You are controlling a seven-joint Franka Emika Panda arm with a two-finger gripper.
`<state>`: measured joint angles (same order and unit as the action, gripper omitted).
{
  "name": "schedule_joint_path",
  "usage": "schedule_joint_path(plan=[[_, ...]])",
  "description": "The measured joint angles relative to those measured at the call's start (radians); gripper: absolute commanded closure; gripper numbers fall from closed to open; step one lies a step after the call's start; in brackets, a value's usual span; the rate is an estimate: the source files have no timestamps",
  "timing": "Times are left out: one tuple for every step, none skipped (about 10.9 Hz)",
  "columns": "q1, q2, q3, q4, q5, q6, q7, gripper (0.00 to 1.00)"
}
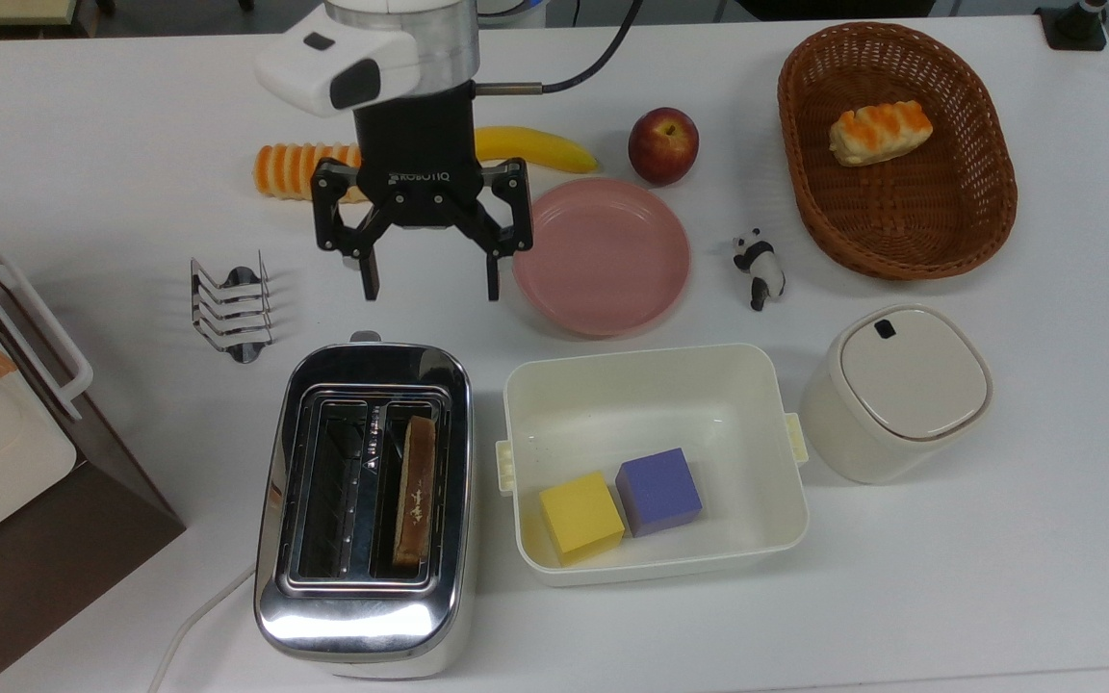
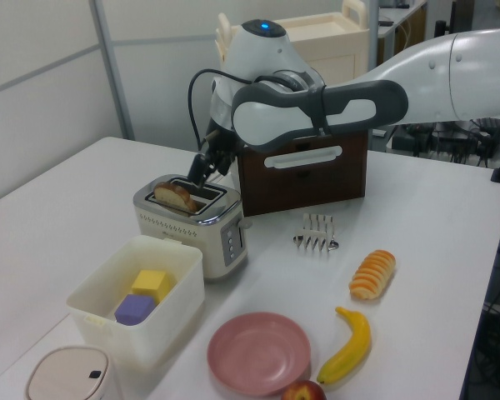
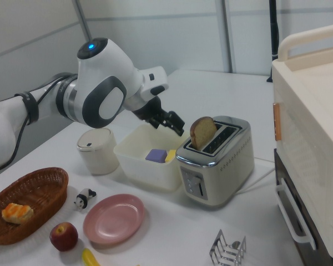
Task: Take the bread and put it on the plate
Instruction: 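Move the open gripper over the toaster toward the bread slice, then close the gripper on the bread slice's crust in the toaster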
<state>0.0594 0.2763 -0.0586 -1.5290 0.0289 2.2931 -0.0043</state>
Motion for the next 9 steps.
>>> schedule_joint_path(plan=[[-0.001,0.005,0.0,0.003,-0.014,0.038,0.001,0.04],[-0.002,0.023,0.0,0.017,-0.047,0.067,0.009,0.04],[-0.001,0.055,0.0,0.04,-0.096,0.076,0.024,0.05],[-0.001,0.096,0.0,0.066,-0.145,0.079,0.041,0.08],[-0.001,0.141,0.0,0.086,-0.18,0.107,0.06,0.12],[-0.001,0.17,0.0,0.093,-0.201,0.137,0.071,0.15],[-0.001,0.199,0.0,0.1,-0.23,0.17,0.087,0.19],[0.0,0.226,0.0,0.106,-0.265,0.197,0.11,0.28],[0.002,0.247,0.0,0.114,-0.299,0.215,0.137,0.43]])
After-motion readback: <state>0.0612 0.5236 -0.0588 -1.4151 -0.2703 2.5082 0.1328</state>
